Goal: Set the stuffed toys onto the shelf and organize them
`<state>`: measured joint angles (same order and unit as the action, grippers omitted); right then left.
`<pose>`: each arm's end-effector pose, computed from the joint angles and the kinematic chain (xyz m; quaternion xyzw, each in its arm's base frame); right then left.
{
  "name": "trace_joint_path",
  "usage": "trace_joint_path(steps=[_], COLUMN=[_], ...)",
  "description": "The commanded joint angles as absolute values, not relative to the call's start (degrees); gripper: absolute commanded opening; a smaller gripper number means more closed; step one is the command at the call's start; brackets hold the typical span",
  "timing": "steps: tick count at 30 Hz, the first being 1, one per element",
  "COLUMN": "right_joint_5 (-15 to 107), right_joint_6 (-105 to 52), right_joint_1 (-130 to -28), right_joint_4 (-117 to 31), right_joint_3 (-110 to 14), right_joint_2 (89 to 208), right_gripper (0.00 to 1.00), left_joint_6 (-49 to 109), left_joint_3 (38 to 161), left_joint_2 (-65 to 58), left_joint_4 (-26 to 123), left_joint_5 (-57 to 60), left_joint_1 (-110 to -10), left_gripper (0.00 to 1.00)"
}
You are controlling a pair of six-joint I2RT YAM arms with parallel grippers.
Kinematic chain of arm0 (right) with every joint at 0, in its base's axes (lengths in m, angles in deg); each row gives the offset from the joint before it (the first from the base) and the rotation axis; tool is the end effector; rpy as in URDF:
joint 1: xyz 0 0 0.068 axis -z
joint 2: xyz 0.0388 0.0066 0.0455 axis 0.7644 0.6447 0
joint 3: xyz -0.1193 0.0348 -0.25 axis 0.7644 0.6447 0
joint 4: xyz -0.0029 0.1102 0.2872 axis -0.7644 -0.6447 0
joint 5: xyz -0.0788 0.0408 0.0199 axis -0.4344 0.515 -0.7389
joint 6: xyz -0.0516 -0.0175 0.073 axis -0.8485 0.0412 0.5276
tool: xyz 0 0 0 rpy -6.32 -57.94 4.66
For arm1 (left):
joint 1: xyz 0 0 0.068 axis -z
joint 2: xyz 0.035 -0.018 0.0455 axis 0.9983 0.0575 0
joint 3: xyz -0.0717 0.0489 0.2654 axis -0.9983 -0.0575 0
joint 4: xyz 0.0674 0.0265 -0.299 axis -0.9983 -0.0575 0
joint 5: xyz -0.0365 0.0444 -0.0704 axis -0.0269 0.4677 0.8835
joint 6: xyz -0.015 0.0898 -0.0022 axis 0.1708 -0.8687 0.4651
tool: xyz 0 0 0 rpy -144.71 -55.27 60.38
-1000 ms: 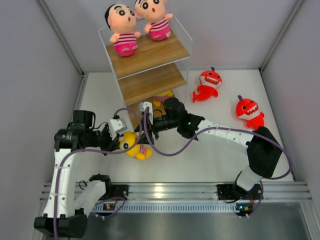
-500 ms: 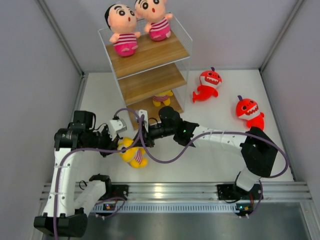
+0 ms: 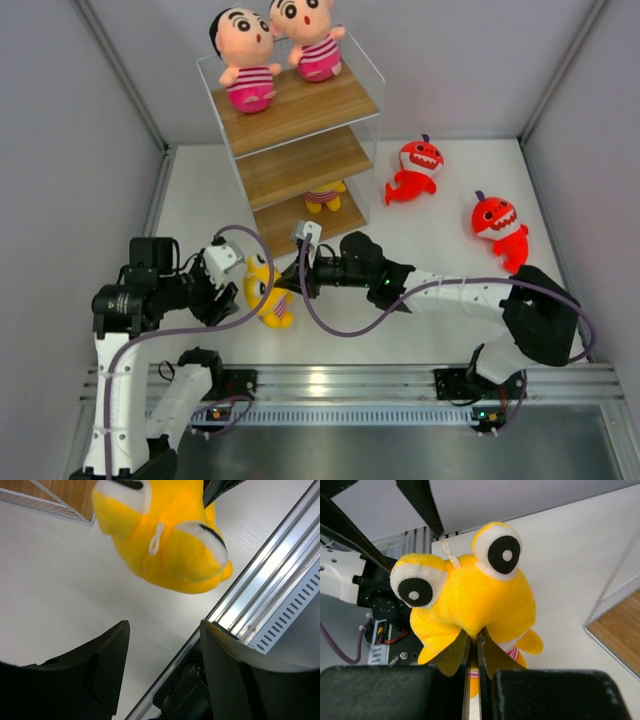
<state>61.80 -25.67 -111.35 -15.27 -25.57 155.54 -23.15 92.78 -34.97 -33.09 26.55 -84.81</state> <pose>0.1785 0.3966 0.2457 -0.4515 0.5974 0.4921 0.4440 0.1497 -0.0499 0.3461 0.4136 0.8248 -0.1695 0.3462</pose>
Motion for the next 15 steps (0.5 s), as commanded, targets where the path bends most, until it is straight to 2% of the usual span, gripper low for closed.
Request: trace_joint_path(steps=[1,15], right_joint_5=[54.20,38.30], right_joint_6=[-23.31,-21.64], right_joint_1=[-111.90,-111.91], right_joint_4=[-8.83,-12.78], right_joint_3=[-23.25,-17.89], right_joint_2=[150.66,143.10], right_gripper=[0.00,0.00], left_joint_6=[-20.33,-11.98], left_joint_3=[94.92,91.93], left_joint_2=[-36.53,-38.91], left_joint_4=[-31.15,-27.55], left_joint_5=[24.63,13.39], left_joint_1=[-84.59,-85.65], left_gripper=[0.64,0.67])
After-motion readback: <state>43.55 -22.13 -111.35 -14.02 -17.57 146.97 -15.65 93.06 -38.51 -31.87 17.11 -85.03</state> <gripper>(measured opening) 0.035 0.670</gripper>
